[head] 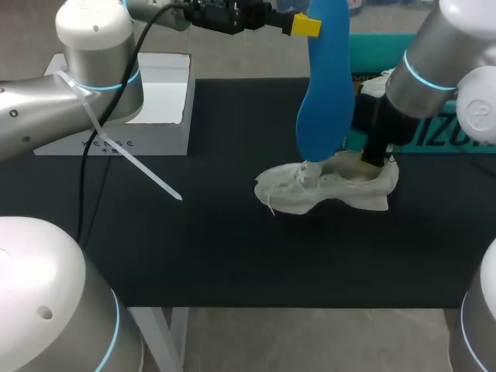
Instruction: Take the shoe out of the shoebox, open the shoe tongue, remove and reinsert the insole, then place the shoe into the shoebox
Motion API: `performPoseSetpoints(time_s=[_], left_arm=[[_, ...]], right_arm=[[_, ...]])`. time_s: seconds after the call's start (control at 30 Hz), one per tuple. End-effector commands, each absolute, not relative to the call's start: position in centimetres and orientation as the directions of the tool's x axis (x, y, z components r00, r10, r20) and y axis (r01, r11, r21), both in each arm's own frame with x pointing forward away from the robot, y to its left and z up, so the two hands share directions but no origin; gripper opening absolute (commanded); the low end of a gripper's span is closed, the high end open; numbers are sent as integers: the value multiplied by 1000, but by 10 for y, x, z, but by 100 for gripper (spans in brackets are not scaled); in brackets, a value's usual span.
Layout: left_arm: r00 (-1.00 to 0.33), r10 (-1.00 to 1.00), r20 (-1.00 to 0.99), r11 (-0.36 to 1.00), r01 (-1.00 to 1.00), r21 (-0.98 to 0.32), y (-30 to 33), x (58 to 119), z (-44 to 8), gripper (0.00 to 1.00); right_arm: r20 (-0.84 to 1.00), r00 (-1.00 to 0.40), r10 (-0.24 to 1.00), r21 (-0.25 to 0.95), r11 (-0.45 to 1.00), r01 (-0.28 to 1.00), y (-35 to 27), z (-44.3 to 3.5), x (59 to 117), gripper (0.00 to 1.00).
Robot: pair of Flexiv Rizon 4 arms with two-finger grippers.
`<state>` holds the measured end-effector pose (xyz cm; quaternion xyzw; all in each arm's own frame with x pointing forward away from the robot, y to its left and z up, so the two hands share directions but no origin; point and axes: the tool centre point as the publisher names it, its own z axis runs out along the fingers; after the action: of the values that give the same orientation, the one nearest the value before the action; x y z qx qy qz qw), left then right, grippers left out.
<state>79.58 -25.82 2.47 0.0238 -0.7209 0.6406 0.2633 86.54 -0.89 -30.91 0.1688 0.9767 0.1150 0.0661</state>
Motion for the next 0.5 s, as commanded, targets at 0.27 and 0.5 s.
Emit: performPoseSetpoints(time_s=[0.27, 0.5], left_arm=[[-859, 306, 410, 178, -371, -911, -259, 797, 24, 0], [-859, 306, 410, 178, -371, -911, -259, 797, 24, 0]], right_arm=[[-67, -372, 926, 444, 362, 820, -35, -309, 824, 0], [-51, -235, 971, 520, 227, 824, -33, -308, 805, 0]])
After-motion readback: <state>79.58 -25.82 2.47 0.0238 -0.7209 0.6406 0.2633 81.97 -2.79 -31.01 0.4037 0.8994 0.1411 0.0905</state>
